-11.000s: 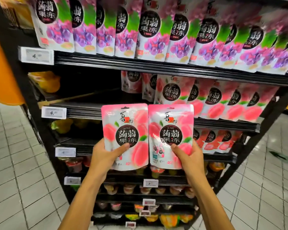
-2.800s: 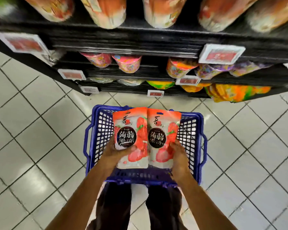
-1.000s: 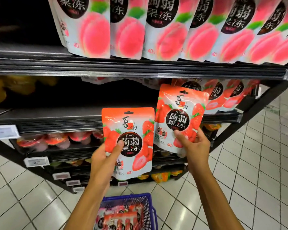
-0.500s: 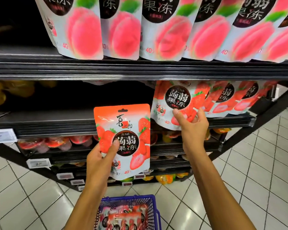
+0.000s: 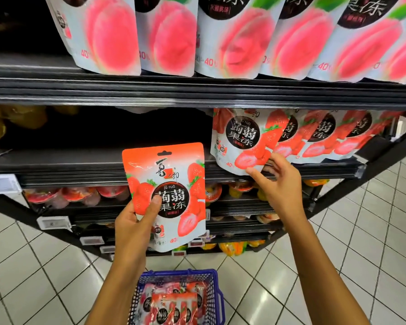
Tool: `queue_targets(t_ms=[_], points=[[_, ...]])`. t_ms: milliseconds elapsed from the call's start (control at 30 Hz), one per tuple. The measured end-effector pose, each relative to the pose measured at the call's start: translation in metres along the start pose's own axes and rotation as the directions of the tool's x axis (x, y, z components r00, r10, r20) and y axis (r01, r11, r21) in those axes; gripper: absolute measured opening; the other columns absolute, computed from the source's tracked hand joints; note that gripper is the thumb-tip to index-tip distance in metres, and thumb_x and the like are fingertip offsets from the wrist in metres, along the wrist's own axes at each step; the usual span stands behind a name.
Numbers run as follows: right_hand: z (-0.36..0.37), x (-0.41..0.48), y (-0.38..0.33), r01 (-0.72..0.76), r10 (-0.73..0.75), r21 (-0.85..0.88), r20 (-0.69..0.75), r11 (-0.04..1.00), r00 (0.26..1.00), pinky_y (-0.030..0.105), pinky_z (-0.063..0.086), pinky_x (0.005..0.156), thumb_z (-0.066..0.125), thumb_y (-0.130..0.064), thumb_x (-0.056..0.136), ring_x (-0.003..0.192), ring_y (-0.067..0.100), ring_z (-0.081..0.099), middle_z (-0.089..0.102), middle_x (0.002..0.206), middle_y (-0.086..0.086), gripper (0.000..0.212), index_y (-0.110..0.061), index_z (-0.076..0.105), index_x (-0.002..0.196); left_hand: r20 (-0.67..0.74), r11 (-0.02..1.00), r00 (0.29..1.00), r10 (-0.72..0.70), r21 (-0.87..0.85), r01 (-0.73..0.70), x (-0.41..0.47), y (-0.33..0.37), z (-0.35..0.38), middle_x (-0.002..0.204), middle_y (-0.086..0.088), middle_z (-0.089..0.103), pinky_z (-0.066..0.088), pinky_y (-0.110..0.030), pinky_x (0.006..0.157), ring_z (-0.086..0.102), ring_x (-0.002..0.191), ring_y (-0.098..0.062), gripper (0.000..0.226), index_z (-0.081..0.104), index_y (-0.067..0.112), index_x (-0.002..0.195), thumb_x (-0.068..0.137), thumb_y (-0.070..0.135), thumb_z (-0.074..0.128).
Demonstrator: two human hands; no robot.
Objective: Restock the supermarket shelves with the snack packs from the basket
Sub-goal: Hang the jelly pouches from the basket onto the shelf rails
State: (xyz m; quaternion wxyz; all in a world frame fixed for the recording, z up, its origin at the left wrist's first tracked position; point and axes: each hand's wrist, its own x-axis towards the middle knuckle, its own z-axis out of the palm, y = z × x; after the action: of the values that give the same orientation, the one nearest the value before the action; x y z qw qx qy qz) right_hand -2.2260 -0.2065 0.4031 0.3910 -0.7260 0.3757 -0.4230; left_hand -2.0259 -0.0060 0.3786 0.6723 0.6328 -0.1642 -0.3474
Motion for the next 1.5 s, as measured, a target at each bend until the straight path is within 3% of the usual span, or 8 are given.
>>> queue_targets(t_ms=[233, 500, 700, 833, 1067, 1300, 1400, 1500], points=[[0.010, 0.003, 0.000, -0.009, -0.001, -0.088, -0.115, 0.996, 0.993, 0.036, 0.050, 0.065, 0.078, -0.023, 0.082, 0.062, 0.012, 0.051, 0.064, 0.070, -0.010, 0.013, -0.022, 0.071, 0.093, 0.001, 1.000, 1.000, 0.007, -0.025, -0.007, -0.004, 0.000, 0.004, 0.105, 0.004, 0.076, 0.057, -0.028, 0.070, 0.072, 0.096, -0.013, 0.034, 0.073, 0.036, 0.098, 0.068, 0.053, 0.071], [0.032, 0.019, -0.005, -0.060, 0.046, -0.117, -0.121, 0.991, 0.992, 0.021, 0.047, 0.053, 0.072, -0.024, 0.088, 0.042, 0.012, 0.061, 0.069, 0.079, -0.021, 0.023, -0.044, 0.062, 0.090, -0.004, 1.000, 1.000, 0.007, -0.028, -0.007, -0.011, 0.000, 0.004, 0.102, 0.003, 0.076, 0.057, -0.028, 0.070, 0.073, 0.093, -0.013, 0.030, 0.074, 0.037, 0.094, 0.067, 0.052, 0.070], [0.022, 0.015, 0.007, -0.128, 0.102, -0.150, -0.174, 0.980, 0.980, 0.020, 0.054, 0.061, 0.064, -0.014, 0.094, 0.046, 0.006, 0.062, 0.070, 0.087, -0.006, 0.022, -0.012, 0.067, 0.116, -0.013, 0.999, 1.000, -0.003, -0.041, 0.003, -0.010, -0.002, 0.005, 0.104, 0.004, 0.076, 0.058, -0.030, 0.072, 0.073, 0.095, -0.014, 0.035, 0.074, 0.037, 0.096, 0.066, 0.054, 0.072], [0.017, 0.014, 0.009, -0.143, 0.117, -0.149, -0.169, 0.979, 0.979, 0.028, 0.056, 0.065, 0.064, -0.013, 0.094, 0.047, 0.008, 0.063, 0.066, 0.078, -0.021, 0.018, -0.015, 0.067, 0.111, -0.018, 0.997, 1.000, 0.004, -0.073, -0.005, -0.010, -0.001, 0.009, 0.104, 0.004, 0.076, 0.057, -0.019, 0.065, 0.073, 0.095, -0.013, 0.039, 0.074, 0.034, 0.099, 0.065, 0.053, 0.075], [0.015, 0.014, 0.011, -0.178, 0.151, -0.130, -0.197, 0.975, 0.969, 0.025, 0.058, 0.065, 0.065, -0.013, 0.094, 0.048, 0.003, 0.062, 0.068, 0.083, -0.011, 0.017, -0.008, 0.067, 0.110, 0.012, 0.996, 1.000, 0.002, -0.084, 0.000, -0.012, 0.004, 0.017, 0.105, 0.003, 0.076, 0.059, -0.022, 0.066, 0.073, 0.095, -0.014, 0.037, 0.074, 0.034, 0.100, 0.066, 0.049, 0.074], [0.018, -0.013, -0.018, -0.069, 0.059, -0.018, -0.333, 0.997, 0.941, 0.021, 0.054, 0.064, 0.065, -0.022, 0.094, 0.065, 0.008, 0.067, 0.069, 0.086, -0.016, 0.016, -0.029, 0.063, 0.107, 0.066, 0.997, 0.997, 0.027, -0.078, -0.022, -0.011, 0.018, 0.024, 0.105, 0.000, 0.076, 0.059, -0.025, 0.066, 0.073, 0.095, -0.016, 0.025, 0.075, 0.035, 0.097, 0.074, 0.043, 0.070], [0.032, -0.032, -0.036, -0.115, 0.112, 0.164, 0.028, 0.980, 0.993, 0.022, 0.055, 0.068, 0.068, -0.038, 0.088, 0.079, 0.006, 0.069, 0.072, 0.092, -0.013, 0.018, -0.032, 0.066, 0.104, 0.090, 0.998, 0.995, 0.052, -0.040, -0.049, -0.008, 0.025, 0.030, 0.103, 0.001, 0.076, 0.060, -0.033, 0.067, 0.073, 0.094, -0.019, 0.024, 0.074, 0.037, 0.096, 0.074, 0.047, 0.069], [0.049, -0.043, -0.046, -0.259, 0.108, 0.335, 0.409, 0.906, 0.906, 0.033, 0.058, 0.085, 0.075, -0.029, 0.084, 0.098, 0.016, 0.071, 0.074, 0.104, 0.000, 0.032, -0.022, 0.063, 0.113, 0.107, 0.997, 0.991, 0.077, -0.030, -0.074, -0.003, 0.030, 0.038, 0.101, -0.001, 0.077, 0.060, -0.038, 0.074, 0.073, 0.094, -0.021, 0.025, 0.074, 0.034, 0.097, 0.075, 0.046, 0.070]])
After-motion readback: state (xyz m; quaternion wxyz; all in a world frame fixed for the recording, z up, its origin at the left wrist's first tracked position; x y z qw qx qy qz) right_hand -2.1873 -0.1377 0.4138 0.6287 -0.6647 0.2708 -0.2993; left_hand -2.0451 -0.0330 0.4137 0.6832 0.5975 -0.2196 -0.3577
